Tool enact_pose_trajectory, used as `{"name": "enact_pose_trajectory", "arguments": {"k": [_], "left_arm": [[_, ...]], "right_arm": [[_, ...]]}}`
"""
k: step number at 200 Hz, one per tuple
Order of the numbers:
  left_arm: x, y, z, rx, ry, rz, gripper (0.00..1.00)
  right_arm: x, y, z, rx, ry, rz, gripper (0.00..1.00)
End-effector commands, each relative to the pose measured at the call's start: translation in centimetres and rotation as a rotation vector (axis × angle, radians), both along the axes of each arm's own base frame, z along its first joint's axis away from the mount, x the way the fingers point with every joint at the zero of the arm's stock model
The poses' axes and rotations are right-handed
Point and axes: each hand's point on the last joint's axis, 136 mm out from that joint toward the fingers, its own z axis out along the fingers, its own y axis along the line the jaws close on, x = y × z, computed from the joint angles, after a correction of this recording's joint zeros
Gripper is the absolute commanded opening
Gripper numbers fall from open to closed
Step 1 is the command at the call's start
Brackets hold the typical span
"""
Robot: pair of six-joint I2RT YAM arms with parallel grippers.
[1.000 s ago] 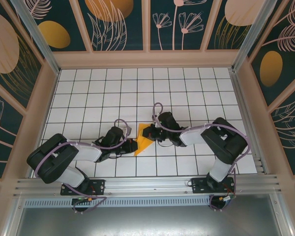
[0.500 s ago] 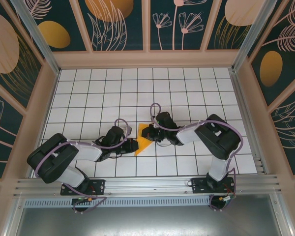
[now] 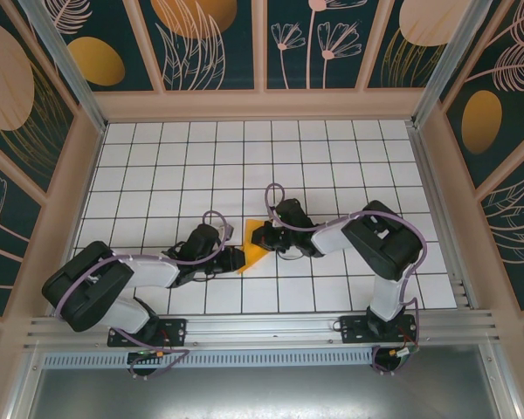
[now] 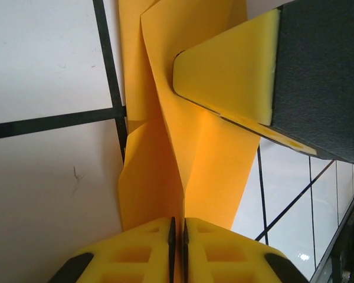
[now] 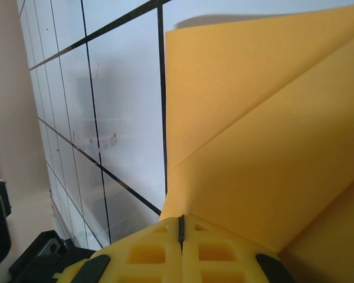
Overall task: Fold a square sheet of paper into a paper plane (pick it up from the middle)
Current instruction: Fourth fold the wing at the center of the table.
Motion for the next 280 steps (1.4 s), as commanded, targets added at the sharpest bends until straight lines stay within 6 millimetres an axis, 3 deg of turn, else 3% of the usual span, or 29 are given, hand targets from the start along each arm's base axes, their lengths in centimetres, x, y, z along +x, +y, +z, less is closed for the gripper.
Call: {"name": "enact_pose_trajectory", "arguments": {"k": [1, 16, 31, 65, 120, 171, 222, 236, 280], "left_arm": [[-0.2, 0.2, 0.2, 0.014, -0.011, -0.007, 0.12], [-0.3, 0.1, 0.2, 0.009, -0.007, -0.012, 0.11], [-0.4, 0.1, 0.2, 0.006, 0.000, -0.015, 0.20], [-0.1, 0.5, 1.0, 0.013, -0.019, 0.011, 0.27], [0.9, 5.2, 2.0, 0.088, -0.049, 0.282, 0.27], [1.3, 1.7, 4.8, -0.062, -0.077, 0.168, 0.35], [2.0, 0.0, 3.7, -0.044, -0.054, 0.112, 0.32], [2.2, 0.0, 3.3, -0.030, -0.046, 0.119, 0.27], [2.0, -0.2, 2.7, -0.034, -0.029, 0.105, 0.26]], "right_arm": [[0.2, -0.1, -0.9, -0.025, 0.020, -0.005, 0.02], [0.1, -0.2, -1.1, -0.033, 0.025, -0.006, 0.02], [0.1, -0.3, -1.2, -0.040, 0.028, -0.005, 0.02], [0.2, -0.2, -1.2, -0.042, 0.026, -0.002, 0.02], [0.1, -0.2, -1.2, -0.042, 0.022, 0.008, 0.02], [-0.1, -0.3, -1.3, -0.051, 0.023, 0.014, 0.02], [-0.1, -0.3, -1.3, -0.051, 0.020, 0.017, 0.02], [-0.1, -0.3, -1.3, -0.049, 0.021, 0.014, 0.02], [-0.1, -0.3, -1.2, -0.047, 0.021, 0.019, 0.02]]}}
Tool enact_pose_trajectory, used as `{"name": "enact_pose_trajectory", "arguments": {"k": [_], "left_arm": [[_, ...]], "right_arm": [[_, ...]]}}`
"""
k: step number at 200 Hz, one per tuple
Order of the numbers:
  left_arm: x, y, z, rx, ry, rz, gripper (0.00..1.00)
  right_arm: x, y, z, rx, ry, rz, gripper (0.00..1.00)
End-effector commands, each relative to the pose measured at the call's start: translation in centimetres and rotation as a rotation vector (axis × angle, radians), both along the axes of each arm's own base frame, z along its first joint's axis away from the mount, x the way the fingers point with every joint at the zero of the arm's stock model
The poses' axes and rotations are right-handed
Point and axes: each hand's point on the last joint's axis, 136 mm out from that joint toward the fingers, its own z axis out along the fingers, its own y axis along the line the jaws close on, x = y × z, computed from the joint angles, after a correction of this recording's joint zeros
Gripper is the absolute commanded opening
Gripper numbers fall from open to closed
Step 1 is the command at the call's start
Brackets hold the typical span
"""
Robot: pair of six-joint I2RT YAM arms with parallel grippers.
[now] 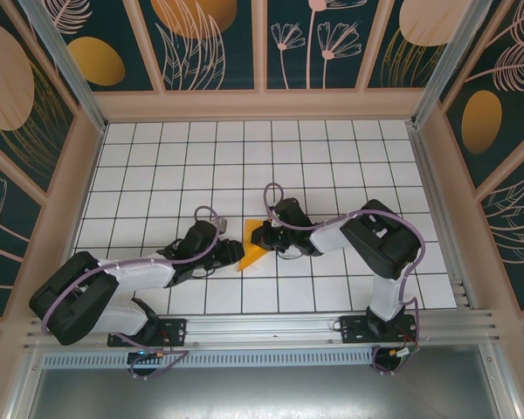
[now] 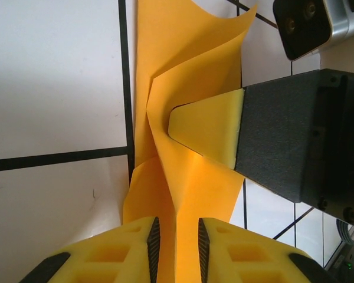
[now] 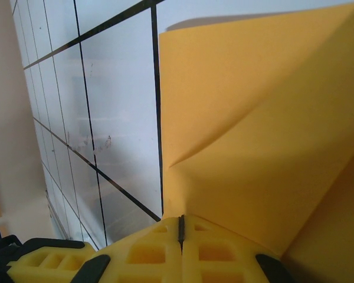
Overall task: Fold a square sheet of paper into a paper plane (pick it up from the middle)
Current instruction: Fourth fold the wing at the center of the table.
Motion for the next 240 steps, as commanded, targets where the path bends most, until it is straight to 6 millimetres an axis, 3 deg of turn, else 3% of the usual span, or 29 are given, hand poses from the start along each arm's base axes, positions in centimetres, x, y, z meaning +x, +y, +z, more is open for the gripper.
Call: {"name": "enact_pose_trajectory", "arguments": {"k": [1, 27, 112, 141, 179, 211, 240], "left_arm": [[0.3, -1.0, 0.8, -0.035, -0.028, -0.035, 0.26], [0.0, -1.3, 0.4, -0.029, -0.011, -0.059, 0.26], [-0.6, -1.7, 0.4, -0.077, -0.025, -0.092, 0.06], [-1.7, -1.2, -0.7, -0.070, -0.002, -0.111, 0.02], [-2.9, 0.5, -3.1, -0.033, 0.063, -0.063, 0.00], [-3.0, 0.7, -3.3, -0.040, 0.071, -0.047, 0.00], [-2.9, 0.6, -3.3, -0.031, 0.067, -0.055, 0.00]], "right_arm": [[-0.2, -0.3, -1.0, -0.034, 0.014, 0.014, 0.03], [-0.2, -0.4, -1.0, -0.035, 0.015, 0.014, 0.02], [-0.3, -0.6, -1.7, -0.047, 0.025, 0.011, 0.02], [-0.4, -0.5, -1.7, -0.041, 0.027, 0.011, 0.02], [0.2, 0.4, 0.2, 0.013, -0.019, 0.028, 0.03], [0.7, 0.9, 2.4, 0.046, -0.065, 0.038, 0.05], [0.6, 1.1, 2.4, 0.039, -0.054, 0.055, 0.05]]}}
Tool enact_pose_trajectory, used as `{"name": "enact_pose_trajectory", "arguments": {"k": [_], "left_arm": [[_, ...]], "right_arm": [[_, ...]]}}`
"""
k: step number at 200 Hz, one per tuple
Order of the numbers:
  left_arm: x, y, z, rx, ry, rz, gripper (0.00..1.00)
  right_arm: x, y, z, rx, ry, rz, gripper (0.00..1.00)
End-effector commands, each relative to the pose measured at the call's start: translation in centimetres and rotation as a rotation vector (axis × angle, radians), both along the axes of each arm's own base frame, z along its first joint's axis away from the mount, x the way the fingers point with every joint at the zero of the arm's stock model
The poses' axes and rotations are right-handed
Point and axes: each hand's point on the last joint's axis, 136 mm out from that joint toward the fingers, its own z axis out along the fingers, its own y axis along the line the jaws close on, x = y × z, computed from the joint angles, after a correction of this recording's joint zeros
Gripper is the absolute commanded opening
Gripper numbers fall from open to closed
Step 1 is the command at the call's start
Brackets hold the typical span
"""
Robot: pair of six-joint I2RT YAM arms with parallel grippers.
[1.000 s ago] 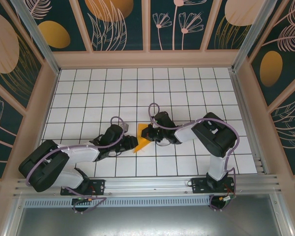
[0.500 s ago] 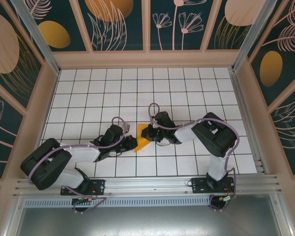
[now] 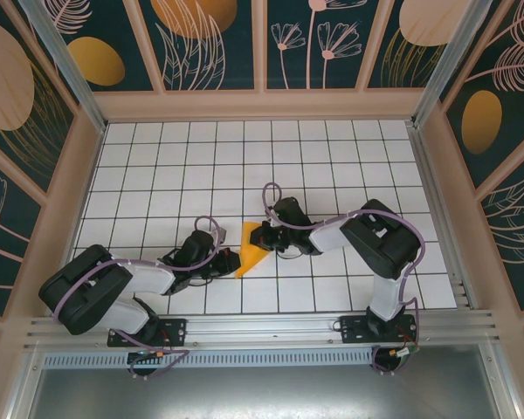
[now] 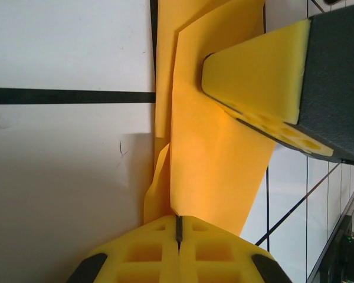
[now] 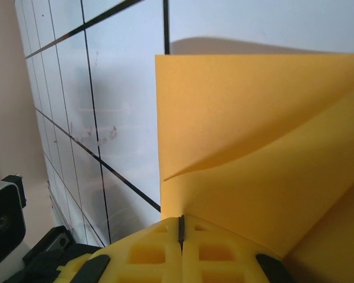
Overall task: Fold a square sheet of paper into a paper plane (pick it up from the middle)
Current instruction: Fourth fold the wing at the center of the table.
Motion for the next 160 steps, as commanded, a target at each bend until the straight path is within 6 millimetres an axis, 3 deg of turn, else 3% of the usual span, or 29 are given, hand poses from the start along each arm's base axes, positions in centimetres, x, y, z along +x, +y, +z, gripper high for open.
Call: {"name": "enact_pose_trajectory", "arguments": {"k": [1, 62, 160], "left_arm": [[-0.7, 0.3, -1.0, 0.023, 0.034, -0.009, 0.00], [-0.7, 0.7, -1.6, 0.041, 0.056, 0.016, 0.00], [-0.6, 1.4, -1.9, 0.057, 0.067, 0.058, 0.00]], "right_arm": [[0.8, 0.7, 2.1, 0.033, -0.055, 0.021, 0.05], [0.3, 1.5, 2.5, 0.073, -0.051, 0.057, 0.06], [0.0, 1.6, 0.1, 0.036, 0.000, 0.075, 0.06]]}}
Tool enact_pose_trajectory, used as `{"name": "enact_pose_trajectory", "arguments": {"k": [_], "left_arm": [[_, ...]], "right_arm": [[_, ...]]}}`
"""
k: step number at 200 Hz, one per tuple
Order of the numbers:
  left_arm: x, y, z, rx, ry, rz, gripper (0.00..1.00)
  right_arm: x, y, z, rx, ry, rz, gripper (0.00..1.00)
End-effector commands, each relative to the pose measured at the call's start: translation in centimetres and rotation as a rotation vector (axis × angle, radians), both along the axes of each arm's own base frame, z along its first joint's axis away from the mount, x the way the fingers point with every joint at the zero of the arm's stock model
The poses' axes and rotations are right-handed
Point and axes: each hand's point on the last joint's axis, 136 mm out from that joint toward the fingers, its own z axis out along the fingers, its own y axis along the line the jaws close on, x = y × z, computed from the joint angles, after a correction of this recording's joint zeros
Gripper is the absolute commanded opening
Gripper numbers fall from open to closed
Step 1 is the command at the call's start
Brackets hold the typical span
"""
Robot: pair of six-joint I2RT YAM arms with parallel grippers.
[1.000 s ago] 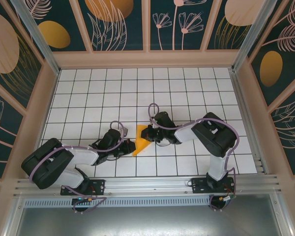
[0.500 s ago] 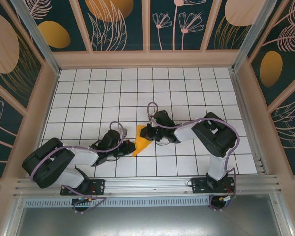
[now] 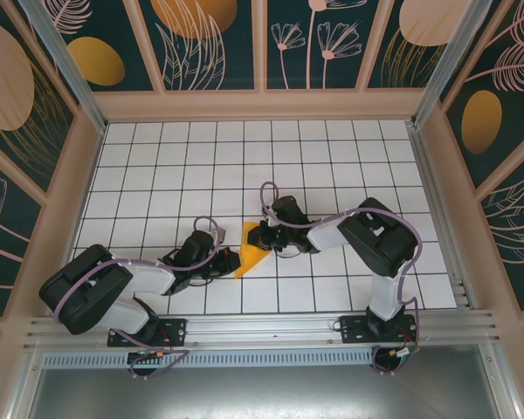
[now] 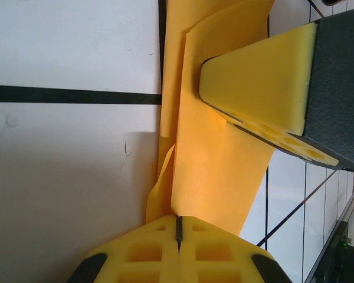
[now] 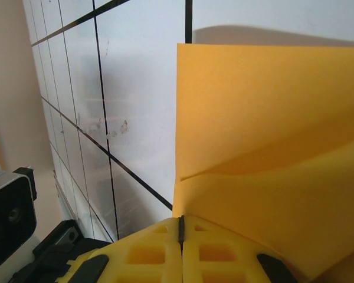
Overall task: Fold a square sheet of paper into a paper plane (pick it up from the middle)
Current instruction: Fourth fold the wing at the center of the table.
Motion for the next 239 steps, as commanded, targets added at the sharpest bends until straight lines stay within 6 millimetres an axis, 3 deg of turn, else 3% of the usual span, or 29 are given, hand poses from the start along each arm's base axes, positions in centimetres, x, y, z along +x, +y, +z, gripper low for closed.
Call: {"name": "enact_pose_trajectory", "arguments": {"k": [1, 24, 49, 85, 138, 161, 203, 239], "left_arm": [[-0.8, 1.3, -1.8, 0.061, 0.052, 0.029, 0.00], [-0.9, 0.9, -1.4, 0.047, 0.040, 0.007, 0.00], [-1.3, 0.3, -0.6, 0.021, 0.029, -0.045, 0.13], [-1.4, -0.2, 1.2, -0.018, 0.000, -0.071, 0.21], [-2.0, 0.0, 2.1, -0.026, -0.003, -0.088, 0.18], [-1.8, 0.0, 2.2, -0.021, -0.009, -0.087, 0.13], [-2.3, -0.2, 1.3, -0.012, 0.018, -0.117, 0.00], [-3.2, 0.1, -0.3, 0.022, 0.064, -0.145, 0.00]], "right_arm": [[0.2, 0.8, -0.1, 0.009, -0.016, 0.032, 0.06], [0.0, -0.1, -1.8, -0.062, 0.016, 0.010, 0.06], [-0.5, -0.5, -2.5, -0.083, 0.019, 0.014, 0.05], [-0.9, -1.1, -3.1, -0.108, 0.024, 0.018, 0.05], [-1.0, -1.3, -3.4, -0.119, 0.020, 0.023, 0.05], [-1.0, -1.5, -3.5, -0.125, 0.020, 0.021, 0.04], [-1.0, -1.5, -3.6, -0.127, 0.019, 0.022, 0.05], [-1.0, -1.5, -3.6, -0.130, 0.020, 0.019, 0.05]]}}
